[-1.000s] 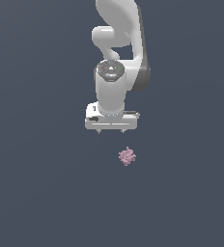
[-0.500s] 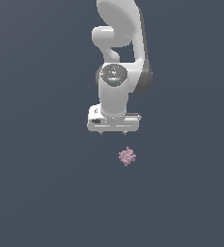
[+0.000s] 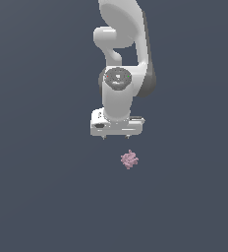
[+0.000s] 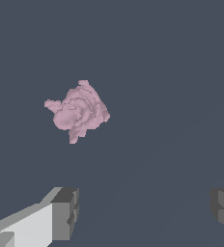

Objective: Pick up the object and move it to a goal position.

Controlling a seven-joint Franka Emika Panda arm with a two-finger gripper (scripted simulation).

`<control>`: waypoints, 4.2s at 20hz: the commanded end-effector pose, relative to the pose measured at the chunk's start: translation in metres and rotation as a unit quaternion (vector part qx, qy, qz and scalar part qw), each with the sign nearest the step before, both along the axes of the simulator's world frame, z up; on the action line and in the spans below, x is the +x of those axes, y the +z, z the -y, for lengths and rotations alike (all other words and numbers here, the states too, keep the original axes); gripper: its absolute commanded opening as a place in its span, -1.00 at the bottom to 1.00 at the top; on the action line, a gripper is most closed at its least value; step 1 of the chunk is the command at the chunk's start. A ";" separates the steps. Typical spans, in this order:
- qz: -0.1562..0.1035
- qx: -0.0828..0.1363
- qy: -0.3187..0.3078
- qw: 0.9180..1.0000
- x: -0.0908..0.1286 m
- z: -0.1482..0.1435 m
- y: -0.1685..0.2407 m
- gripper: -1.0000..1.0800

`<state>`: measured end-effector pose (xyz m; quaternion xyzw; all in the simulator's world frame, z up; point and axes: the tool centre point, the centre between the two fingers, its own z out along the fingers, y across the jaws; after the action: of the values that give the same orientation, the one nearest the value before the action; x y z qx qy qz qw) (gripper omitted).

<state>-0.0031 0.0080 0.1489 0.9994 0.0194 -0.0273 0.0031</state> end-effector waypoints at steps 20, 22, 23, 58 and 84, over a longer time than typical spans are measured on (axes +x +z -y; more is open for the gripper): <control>0.021 0.009 0.252 0.967 0.049 -0.056 -0.050 0.92; 0.023 0.010 0.266 0.964 0.051 -0.059 -0.053 0.92; 0.023 0.010 0.271 0.962 0.052 -0.060 -0.055 0.92; 0.025 0.011 0.287 0.958 0.055 -0.064 -0.108 -1.00; 0.025 0.012 0.287 0.957 0.077 0.076 0.059 -1.00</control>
<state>0.0719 -0.0568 0.1944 0.9521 0.3056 0.0004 -0.0002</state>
